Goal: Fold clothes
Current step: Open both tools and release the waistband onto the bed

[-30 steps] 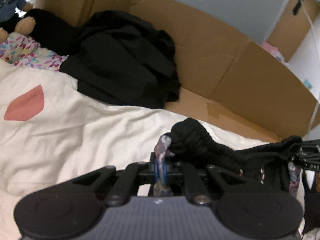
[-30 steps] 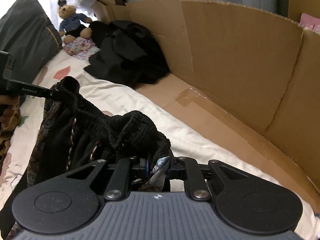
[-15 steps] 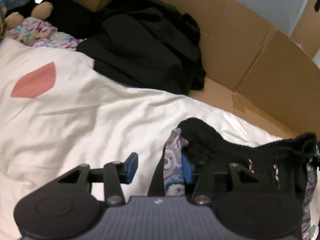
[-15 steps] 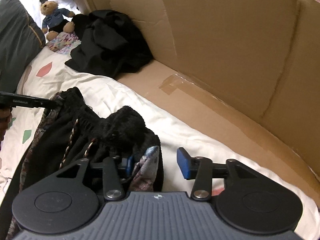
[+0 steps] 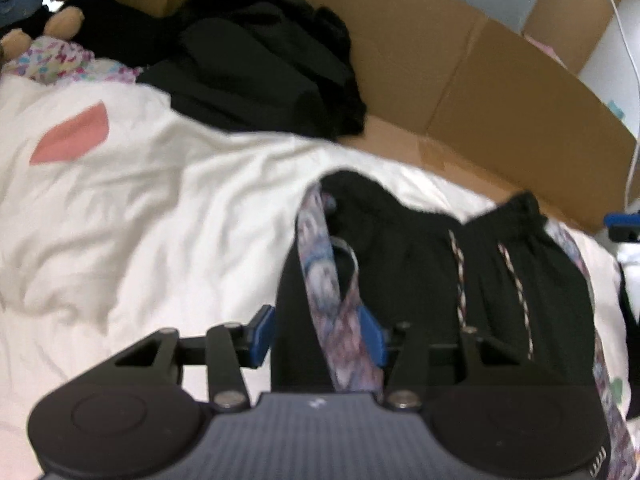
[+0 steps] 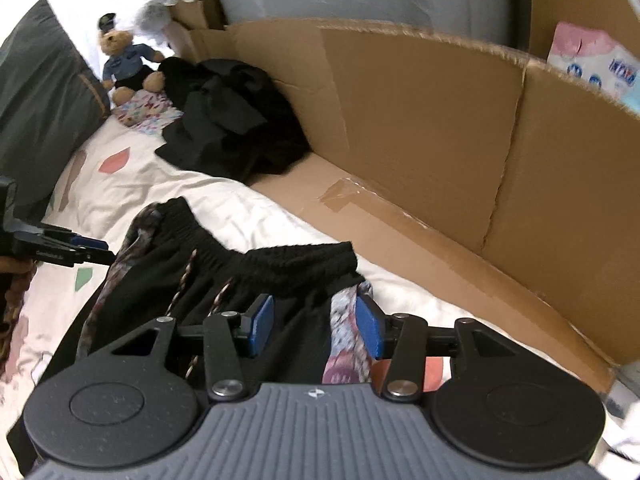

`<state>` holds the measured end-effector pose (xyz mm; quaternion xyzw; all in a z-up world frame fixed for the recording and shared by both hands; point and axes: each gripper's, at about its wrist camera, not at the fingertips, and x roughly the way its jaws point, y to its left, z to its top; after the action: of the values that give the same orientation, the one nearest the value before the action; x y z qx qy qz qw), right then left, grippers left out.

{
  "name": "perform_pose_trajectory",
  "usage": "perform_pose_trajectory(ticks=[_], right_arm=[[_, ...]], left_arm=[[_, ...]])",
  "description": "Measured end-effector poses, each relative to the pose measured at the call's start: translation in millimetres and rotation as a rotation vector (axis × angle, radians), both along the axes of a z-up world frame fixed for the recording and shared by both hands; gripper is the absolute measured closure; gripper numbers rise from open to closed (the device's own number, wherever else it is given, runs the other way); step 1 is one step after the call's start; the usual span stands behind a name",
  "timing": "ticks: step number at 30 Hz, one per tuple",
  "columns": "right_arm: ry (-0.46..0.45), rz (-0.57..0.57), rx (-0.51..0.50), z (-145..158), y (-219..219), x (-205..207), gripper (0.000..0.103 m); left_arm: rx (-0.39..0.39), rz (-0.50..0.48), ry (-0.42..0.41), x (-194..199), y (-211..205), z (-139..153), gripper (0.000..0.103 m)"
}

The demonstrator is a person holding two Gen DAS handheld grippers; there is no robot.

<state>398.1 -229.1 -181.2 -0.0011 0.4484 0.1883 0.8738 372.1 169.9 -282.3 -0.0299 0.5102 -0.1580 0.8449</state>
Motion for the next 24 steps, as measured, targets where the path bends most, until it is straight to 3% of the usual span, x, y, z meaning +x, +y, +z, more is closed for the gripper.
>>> perform_pose_trajectory(ticks=[6,8,10,17,21,24], right_arm=[[0.015,-0.024,-0.027,8,1,-53,0.053],[0.007,-0.039,-0.037,10,0,-70,0.053],[-0.001,-0.074,-0.038,13,-4,-91,0.053],[-0.011,-0.129,-0.073,20,-7,-146,0.053],[-0.022,-0.179,-0.058,23,-12,-182,0.053],[-0.012,-0.195,-0.045,19,-12,-202,0.053]], left_arm=[[-0.036,-0.05,0.031,-31,3,-1,0.055],[-0.029,-0.066,0.047,-39,3,-2,0.065],[-0.032,-0.099,0.066,-53,5,-1,0.068],[-0.057,-0.146,0.098,-109,7,0,0.068],[-0.078,-0.079,0.171,-136,12,-5,0.071],[-0.094,-0.088,0.197,-165,13,-5,0.077]])
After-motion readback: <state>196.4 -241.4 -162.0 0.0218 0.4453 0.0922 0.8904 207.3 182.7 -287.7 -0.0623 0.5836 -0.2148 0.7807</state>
